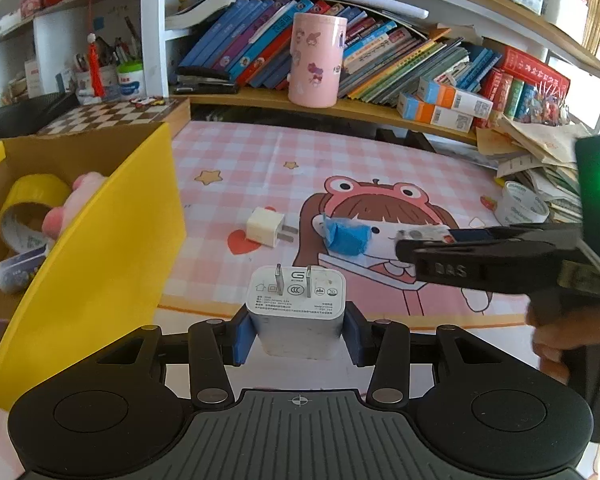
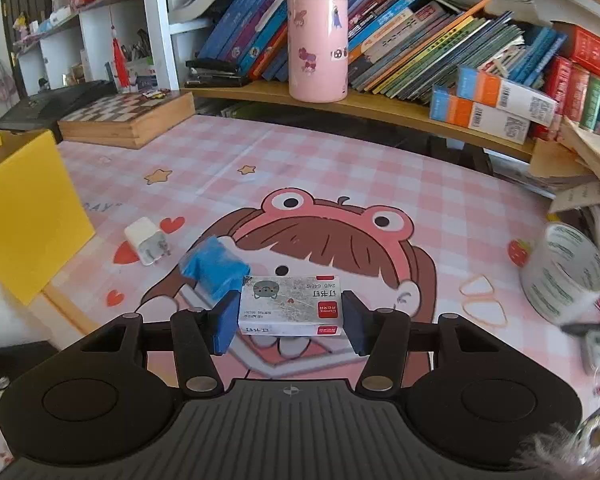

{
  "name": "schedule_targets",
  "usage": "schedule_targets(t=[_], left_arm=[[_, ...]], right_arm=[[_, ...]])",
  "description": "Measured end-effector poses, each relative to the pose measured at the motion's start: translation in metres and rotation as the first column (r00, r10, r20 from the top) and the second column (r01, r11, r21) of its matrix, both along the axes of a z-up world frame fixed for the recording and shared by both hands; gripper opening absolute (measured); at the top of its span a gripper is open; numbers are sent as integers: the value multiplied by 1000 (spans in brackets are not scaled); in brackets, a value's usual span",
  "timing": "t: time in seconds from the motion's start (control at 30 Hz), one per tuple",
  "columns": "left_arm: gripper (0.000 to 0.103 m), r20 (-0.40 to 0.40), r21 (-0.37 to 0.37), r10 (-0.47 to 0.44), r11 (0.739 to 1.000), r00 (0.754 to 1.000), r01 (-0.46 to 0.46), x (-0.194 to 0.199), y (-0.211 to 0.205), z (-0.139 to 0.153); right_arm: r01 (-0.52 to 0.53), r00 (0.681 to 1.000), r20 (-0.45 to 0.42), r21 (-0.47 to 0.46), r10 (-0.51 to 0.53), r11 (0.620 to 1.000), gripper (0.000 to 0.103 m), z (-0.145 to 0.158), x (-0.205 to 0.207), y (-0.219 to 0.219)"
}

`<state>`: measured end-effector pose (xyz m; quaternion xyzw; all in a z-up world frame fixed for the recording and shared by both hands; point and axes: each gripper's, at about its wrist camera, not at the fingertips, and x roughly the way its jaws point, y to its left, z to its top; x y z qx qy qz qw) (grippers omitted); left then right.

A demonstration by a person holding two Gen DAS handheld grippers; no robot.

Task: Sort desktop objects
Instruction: 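Lift the charger with the left gripper while the right gripper carries the card box toward the yellow box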

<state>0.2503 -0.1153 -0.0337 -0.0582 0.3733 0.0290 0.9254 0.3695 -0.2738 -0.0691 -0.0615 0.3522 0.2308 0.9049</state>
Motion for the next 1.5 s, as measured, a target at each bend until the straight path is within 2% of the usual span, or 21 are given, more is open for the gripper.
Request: schedule_targets(t=[0.4, 0.83, 1.13, 1.4, 1.5], left_arm=[[44, 42, 32, -36, 999, 998, 35, -39, -1, 15], [44, 88, 30, -126, 992, 988, 124, -88, 11, 37], [44, 117, 16, -192, 981, 974, 191, -109, 32, 49], [44, 123, 18, -247, 969, 961, 247, -124, 43, 45], [44, 123, 11, -256, 967, 959, 256, -134, 52, 46]], right_arm=[[5, 1000, 1, 57, -5, 998, 50, 22, -60, -21], [126, 992, -33, 93, -123, 988, 50, 37, -132, -32], [165, 986, -49, 115, -160, 980, 50, 50, -172, -17], [175, 984, -41, 117, -171, 978, 50, 61, -200, 6], [204, 978, -68, 115, -197, 972, 50, 59, -207, 13]])
